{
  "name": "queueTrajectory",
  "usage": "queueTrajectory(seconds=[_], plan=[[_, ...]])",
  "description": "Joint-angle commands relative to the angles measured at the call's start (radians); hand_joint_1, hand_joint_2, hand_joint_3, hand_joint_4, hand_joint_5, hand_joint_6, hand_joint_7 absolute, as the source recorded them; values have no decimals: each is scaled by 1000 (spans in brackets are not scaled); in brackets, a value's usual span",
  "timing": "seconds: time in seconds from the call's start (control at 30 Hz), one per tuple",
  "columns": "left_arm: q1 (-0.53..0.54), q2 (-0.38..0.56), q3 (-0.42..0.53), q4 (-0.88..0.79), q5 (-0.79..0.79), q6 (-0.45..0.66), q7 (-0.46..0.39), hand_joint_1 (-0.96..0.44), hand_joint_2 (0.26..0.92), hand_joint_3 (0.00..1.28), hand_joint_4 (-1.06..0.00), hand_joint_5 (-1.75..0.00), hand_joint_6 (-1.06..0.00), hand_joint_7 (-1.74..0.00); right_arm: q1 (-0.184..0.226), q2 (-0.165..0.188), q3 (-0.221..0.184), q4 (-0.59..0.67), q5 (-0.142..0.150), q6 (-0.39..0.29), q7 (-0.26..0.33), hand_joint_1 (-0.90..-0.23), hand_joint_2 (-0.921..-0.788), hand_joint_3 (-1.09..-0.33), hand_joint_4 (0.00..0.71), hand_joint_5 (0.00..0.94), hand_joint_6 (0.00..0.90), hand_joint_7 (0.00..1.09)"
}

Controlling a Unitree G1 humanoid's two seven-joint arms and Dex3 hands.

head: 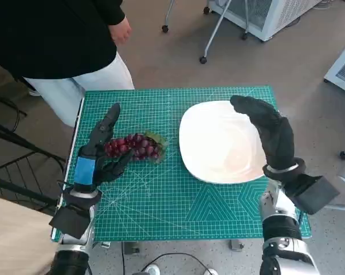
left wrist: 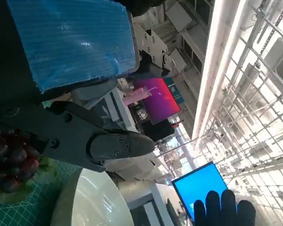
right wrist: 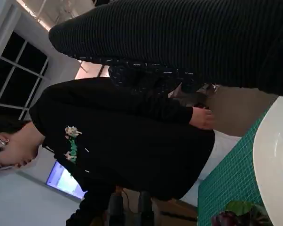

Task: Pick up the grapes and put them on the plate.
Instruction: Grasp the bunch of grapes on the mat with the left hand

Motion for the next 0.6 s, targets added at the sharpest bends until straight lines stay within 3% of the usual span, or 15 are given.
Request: queueTrajectory(seconds=[0.03,0.6], plan=[[3,6,1,-6,-5,-4,-3,-402,921,315,-312,0,-367,0,11,0,3,5,-2,14,3,-495,-921,-554,234,0,199,3],[0,8,2,-11,-8,3,-5,-403,921,313,-313,0,-368,0,4,-1,5,9,-7,12,1,-481,-921,-556,236,1,200,3]])
